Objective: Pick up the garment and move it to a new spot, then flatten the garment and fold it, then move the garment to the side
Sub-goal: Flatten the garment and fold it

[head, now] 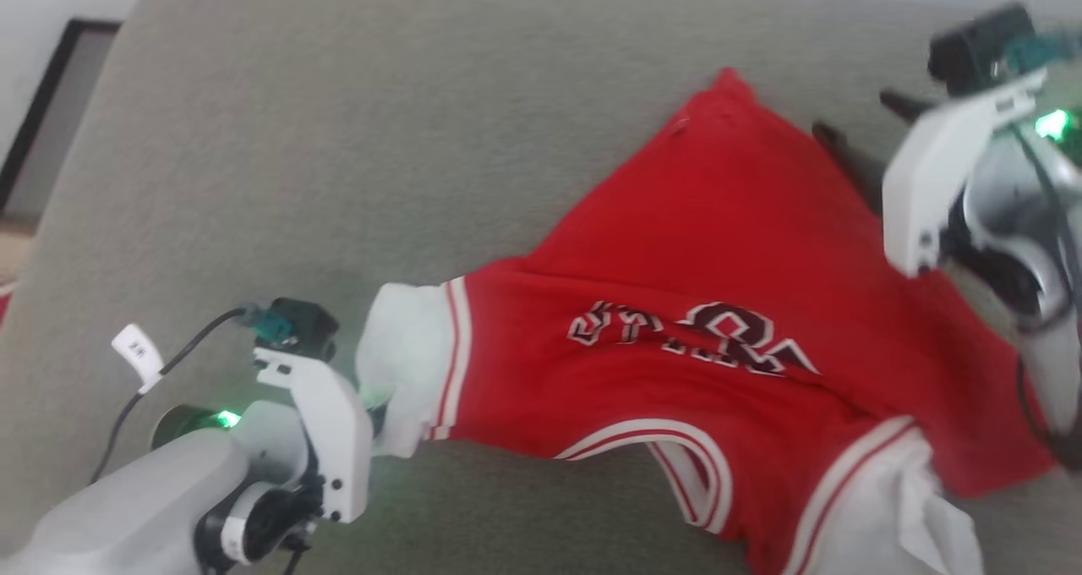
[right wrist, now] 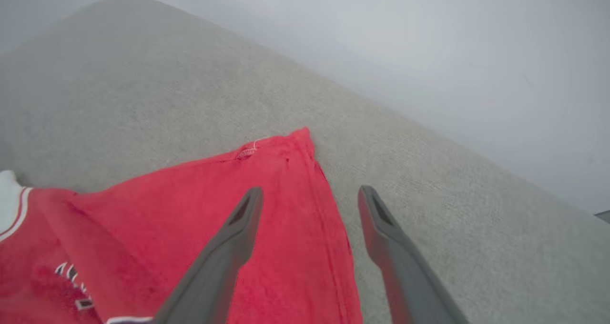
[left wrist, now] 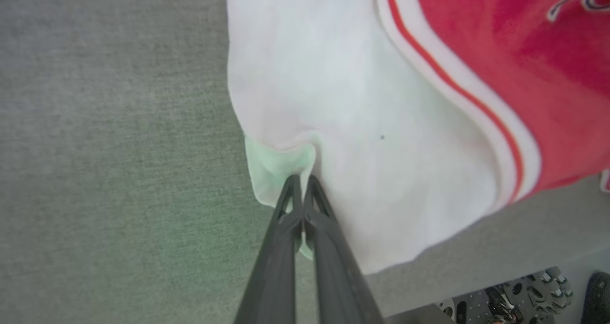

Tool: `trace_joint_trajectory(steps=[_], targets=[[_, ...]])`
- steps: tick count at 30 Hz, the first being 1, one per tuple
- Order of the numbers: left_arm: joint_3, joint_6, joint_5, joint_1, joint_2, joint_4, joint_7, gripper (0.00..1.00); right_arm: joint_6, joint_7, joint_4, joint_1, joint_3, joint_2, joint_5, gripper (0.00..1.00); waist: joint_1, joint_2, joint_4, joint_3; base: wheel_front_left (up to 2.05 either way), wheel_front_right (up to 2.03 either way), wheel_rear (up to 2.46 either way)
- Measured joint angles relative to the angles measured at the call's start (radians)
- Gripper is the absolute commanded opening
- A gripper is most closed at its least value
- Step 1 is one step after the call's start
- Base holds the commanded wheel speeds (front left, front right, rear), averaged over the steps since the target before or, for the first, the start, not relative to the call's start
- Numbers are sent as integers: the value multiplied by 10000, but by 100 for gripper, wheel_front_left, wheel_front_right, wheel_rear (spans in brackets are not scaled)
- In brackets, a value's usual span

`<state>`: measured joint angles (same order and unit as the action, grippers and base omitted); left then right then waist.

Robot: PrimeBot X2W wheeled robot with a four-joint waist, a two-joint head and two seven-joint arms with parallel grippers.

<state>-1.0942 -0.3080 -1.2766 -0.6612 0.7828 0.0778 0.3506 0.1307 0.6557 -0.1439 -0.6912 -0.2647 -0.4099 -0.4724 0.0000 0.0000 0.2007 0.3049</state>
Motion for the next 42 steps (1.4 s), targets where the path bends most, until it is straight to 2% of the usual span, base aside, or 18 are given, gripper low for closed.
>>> trace_joint_trajectory(steps=[6,13,15,16,24,25,28,34,42], targets=[[-178,397,290,-443,-782,472,29,0,0,-407,-2920,-1951,-1262,-249,-286,100,0,0,859,392,0,0,0],[-337,886,435,-798,-1559,1114,-8,0,0,40,-5557,-3431,-2857,-558,-706,100,0,0,1811,789,0,0,0],[-343,945,441,-818,-1651,1206,-25,0,0,174,-5816,-3546,-3131,-612,-809,100,0,0,1924,836,0,0,0],[-357,1083,441,-865,-1822,1394,-69,0,0,470,-6320,-3742,-3593,-706,-943,100,0,0,2120,919,0,0,0],[-368,1429,428,-988,-2155,1896,-167,0,-2,1335,-7045,-4401,-4707,-911,-1906,100,0,1,2408,1103,0,0,0],[-366,1457,428,-995,-2171,1956,-171,0,-4,1425,-6985,-4460,-4934,-943,-2015,0,0,1,2398,1106,0,0,0],[-353,1538,416,-1023,-2182,2111,-176,0,-2,1496,-6796,-4572,-5421,-1032,-2401,0,0,0,2299,1099,0,0,0],[-299,1605,420,-1243,-1939,2326,-88,0,0,968,-6477,-4617,-6073,-1239,-3266,0,0,0,1918,907,0,0,0],[82,1289,564,-2184,-903,2146,364,0,0,-130,-5697,-4835,-6730,-1661,-4151,0,1,0,1150,264,0,0,0]])
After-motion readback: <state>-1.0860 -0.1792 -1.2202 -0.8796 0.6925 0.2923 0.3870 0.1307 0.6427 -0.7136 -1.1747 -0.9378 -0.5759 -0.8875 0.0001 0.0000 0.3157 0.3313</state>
